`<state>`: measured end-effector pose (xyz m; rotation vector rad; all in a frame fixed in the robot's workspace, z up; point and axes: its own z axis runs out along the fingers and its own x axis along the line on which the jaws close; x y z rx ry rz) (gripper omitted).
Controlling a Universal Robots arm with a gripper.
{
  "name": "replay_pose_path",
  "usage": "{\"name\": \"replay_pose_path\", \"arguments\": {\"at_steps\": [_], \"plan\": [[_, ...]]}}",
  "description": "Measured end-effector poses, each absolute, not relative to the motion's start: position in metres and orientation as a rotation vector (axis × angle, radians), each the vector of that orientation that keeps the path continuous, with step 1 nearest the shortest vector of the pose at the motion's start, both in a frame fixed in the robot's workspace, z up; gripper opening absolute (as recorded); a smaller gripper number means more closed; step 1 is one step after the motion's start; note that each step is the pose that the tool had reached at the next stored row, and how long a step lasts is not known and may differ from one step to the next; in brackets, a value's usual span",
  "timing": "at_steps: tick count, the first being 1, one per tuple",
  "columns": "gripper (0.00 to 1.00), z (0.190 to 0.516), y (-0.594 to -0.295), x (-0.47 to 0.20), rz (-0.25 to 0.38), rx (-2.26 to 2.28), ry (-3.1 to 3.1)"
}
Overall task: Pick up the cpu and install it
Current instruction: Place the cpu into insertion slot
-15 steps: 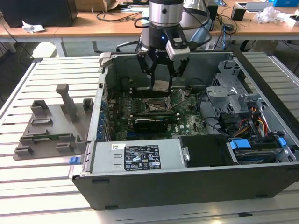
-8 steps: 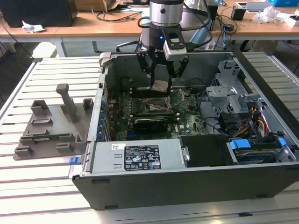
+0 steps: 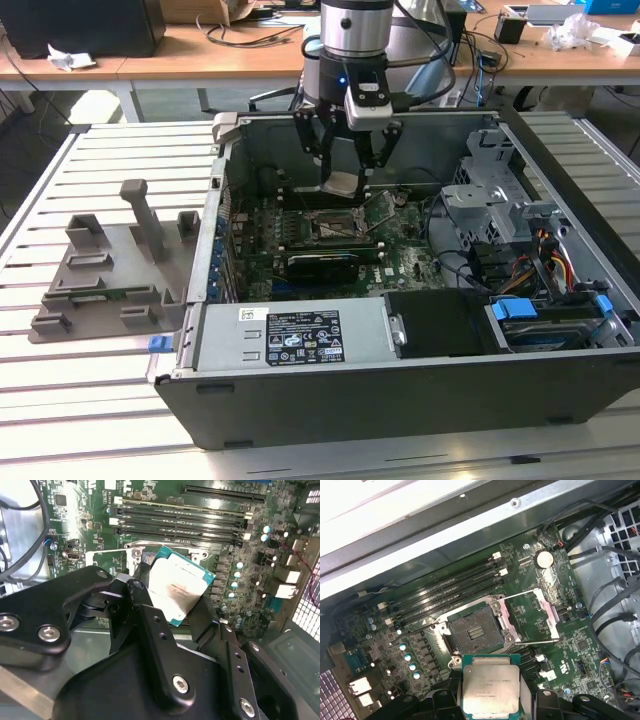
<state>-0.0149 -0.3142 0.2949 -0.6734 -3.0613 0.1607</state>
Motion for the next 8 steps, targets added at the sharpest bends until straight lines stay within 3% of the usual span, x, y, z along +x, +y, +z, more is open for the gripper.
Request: {"name": "replay_pose_path", "arguments": {"at_steps": [8], "plan": [[0.55,0.2948,-0.3141,-0.0149,0.160,-0.810,-3.023]]}}
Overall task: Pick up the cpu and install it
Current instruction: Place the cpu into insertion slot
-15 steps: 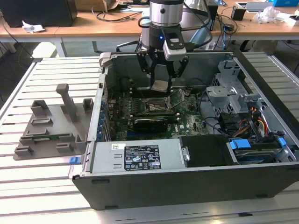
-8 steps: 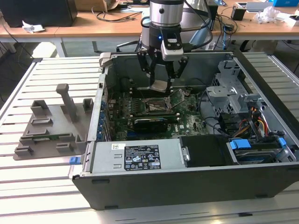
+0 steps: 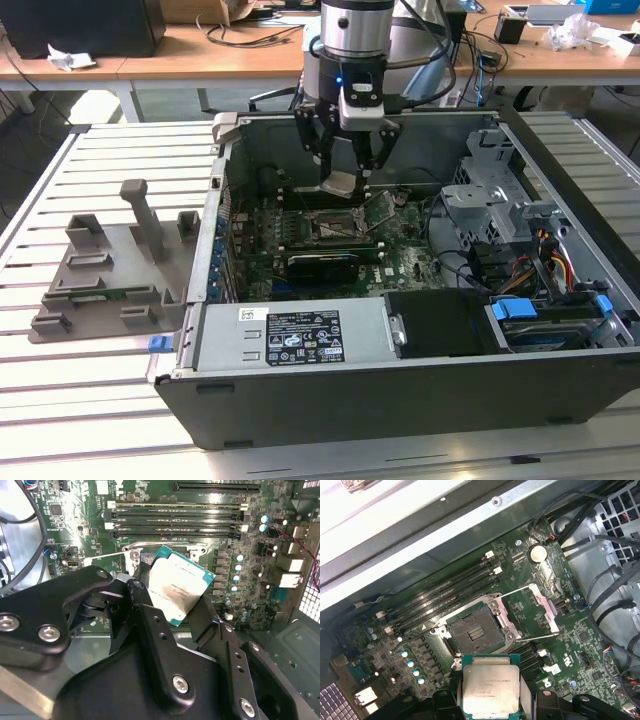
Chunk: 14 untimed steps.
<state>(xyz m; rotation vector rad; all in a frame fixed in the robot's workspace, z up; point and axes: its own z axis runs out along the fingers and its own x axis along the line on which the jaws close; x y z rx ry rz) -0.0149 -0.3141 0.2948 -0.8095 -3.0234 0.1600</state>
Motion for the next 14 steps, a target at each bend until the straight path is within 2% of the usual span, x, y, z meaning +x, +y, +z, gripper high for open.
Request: {"name": "replay_pose_path", "arguments": {"at_steps": [14], "plan": [[0.55,0.2947,-0.3141,-0.0149,0.159,-0.962,-2.973]]}}
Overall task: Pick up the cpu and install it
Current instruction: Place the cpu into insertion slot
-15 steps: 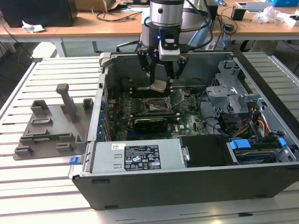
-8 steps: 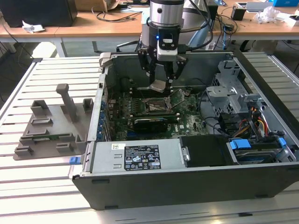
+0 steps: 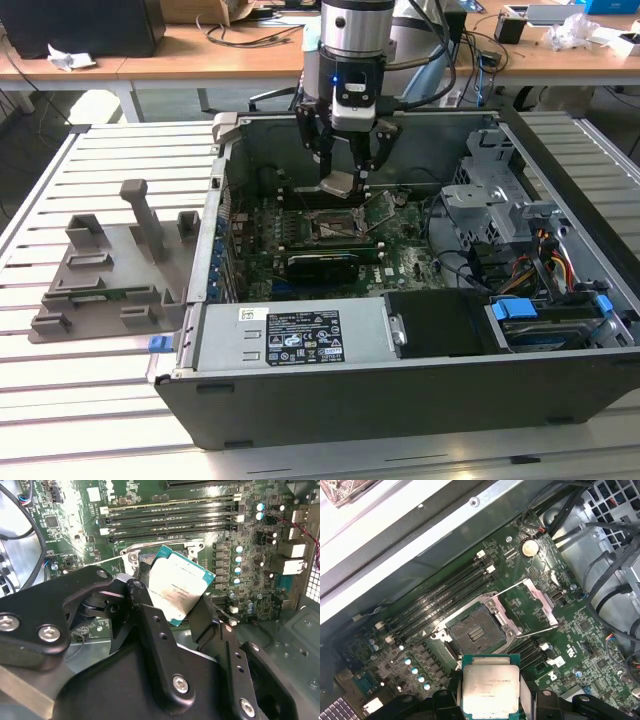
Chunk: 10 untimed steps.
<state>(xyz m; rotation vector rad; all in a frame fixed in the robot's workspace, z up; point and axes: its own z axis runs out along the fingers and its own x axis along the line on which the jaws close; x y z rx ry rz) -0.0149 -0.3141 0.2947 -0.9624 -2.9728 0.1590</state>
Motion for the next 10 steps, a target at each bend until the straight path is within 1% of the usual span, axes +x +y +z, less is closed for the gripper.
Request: {"name": "replay_pose_path", "arguments": {"at_steps": [10], "plan": [[0.55,0.2946,-0.3141,-0.0149,0.158,-1.086,-2.925]]}}
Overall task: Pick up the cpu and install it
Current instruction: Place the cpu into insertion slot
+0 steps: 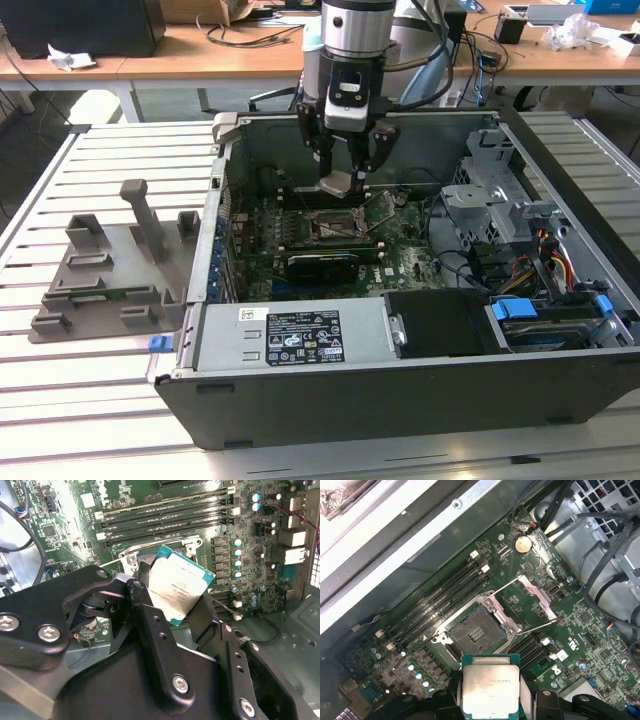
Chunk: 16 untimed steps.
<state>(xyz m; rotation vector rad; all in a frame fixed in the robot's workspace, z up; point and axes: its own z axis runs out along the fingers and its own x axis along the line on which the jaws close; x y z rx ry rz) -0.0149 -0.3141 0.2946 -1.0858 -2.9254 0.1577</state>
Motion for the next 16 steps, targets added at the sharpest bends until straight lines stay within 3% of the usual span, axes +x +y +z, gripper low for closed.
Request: {"name": "replay_pose_path", "arguments": {"at_steps": [16], "plan": [[0.55,0.2946,-0.3141,-0.0149,0.155,-1.296,-2.830]]}}
